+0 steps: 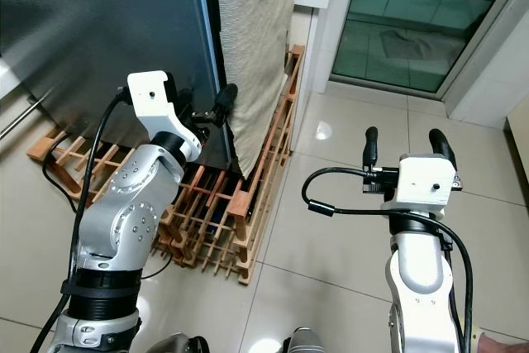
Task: Restocking fridge
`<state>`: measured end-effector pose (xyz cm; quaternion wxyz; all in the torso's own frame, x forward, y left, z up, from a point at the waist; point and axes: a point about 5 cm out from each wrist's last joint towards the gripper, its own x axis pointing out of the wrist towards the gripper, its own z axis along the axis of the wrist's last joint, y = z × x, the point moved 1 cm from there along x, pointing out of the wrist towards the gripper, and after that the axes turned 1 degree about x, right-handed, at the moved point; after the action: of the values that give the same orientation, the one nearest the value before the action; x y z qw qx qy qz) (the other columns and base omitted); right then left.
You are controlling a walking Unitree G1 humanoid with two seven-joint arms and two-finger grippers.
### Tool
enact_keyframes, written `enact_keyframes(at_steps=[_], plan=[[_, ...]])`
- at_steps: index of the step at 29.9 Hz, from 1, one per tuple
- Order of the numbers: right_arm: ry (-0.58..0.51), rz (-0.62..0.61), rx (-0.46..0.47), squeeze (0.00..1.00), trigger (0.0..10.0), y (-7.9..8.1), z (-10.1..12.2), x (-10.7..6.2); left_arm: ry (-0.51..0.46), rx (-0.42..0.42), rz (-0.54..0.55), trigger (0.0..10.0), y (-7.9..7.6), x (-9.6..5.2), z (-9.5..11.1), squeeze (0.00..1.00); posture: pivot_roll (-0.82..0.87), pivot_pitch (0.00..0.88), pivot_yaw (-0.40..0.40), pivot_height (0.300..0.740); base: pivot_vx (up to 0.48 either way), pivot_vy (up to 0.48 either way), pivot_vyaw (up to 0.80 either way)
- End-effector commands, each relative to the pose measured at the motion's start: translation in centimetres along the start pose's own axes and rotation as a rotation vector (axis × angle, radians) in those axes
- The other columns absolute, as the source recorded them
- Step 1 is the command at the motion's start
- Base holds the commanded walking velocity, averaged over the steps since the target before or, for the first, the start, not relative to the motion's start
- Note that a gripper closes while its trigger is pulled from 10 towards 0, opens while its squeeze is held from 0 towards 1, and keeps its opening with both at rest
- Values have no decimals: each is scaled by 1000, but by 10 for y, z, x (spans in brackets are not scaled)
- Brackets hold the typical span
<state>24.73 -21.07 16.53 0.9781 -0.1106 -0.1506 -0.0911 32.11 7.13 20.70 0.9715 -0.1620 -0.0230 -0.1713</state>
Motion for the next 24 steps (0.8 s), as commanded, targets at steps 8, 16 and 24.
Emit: enact_keyframes(at_steps=[8, 16, 24], plan=[[-5, -24, 2, 220, 10000, -6, -2, 5, -92, 92, -103, 10000, 0, -14, 8, 0, -206, 132, 37, 732, 0, 0, 0], [-23, -36, 8, 216, 10000, -4, -2, 16, -166, 64, -153, 10000, -7, -5, 6, 0, -208, 110, 24, 732, 0, 0, 0], [-69, -100, 40, 220, 10000, -5, -2, 40, -242, 87, -142, 10000, -8, 9, -1, 0, -218, 89, 27, 732, 0, 0, 0]])
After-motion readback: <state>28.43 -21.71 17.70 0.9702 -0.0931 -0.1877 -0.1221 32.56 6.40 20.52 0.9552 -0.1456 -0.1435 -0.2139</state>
